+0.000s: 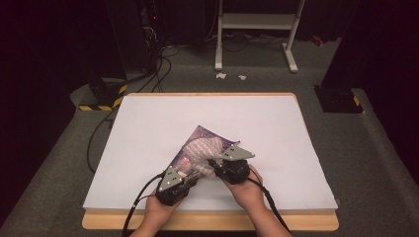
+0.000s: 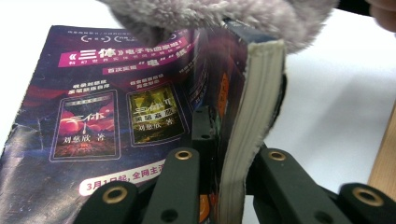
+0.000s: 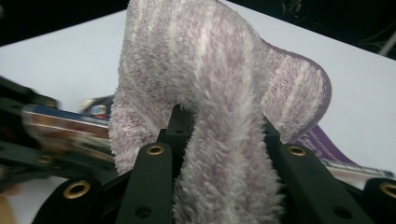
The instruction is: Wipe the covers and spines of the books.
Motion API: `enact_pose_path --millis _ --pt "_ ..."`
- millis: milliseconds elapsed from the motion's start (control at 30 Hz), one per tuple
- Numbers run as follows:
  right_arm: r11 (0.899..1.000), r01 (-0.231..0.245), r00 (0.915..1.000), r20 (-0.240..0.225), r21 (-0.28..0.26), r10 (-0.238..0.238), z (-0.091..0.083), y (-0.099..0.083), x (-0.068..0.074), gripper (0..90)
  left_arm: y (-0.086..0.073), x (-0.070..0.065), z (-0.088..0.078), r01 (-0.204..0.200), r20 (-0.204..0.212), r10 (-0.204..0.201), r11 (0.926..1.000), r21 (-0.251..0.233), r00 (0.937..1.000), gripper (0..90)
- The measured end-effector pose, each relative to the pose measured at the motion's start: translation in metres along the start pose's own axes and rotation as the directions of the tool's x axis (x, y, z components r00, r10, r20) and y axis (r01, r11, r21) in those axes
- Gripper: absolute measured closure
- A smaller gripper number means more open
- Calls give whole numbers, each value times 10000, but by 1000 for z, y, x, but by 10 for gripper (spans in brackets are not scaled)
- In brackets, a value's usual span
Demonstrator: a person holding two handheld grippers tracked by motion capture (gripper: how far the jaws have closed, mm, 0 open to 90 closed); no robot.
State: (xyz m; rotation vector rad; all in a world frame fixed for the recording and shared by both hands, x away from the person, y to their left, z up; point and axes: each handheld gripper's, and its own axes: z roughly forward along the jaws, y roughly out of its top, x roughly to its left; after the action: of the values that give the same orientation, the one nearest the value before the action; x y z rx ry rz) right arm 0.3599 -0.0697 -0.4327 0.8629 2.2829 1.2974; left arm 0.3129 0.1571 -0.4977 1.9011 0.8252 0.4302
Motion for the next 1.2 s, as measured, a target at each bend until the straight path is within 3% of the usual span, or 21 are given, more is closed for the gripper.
enact_pose_path --millis 333,533,667,900,1200 --pt "9983 551 9969 -555 -172 -560 -4 12 36 685 0 -1 0 -50 -101 51 10000 4 9999 826" --pt "9979 627 9969 -471 -137 -633 -2 12 36 685 0 -2 1 -83 -114 84 10000 40 9999 826" --pt "9995 299 9988 -382 -67 -302 2 8 22 684 -1 -3 1 -50 -126 51 10000 71 9999 825" --pt "9984 -533 9979 379 160 527 10 -5 -17 685 -1 -3 2 -63 -95 64 9999 114 9999 826" --pt "9857 -1663 9774 1370 279 1610 15 -29 -66 686 0 -3 2 -155 -81 156 9998 116 9998 824"
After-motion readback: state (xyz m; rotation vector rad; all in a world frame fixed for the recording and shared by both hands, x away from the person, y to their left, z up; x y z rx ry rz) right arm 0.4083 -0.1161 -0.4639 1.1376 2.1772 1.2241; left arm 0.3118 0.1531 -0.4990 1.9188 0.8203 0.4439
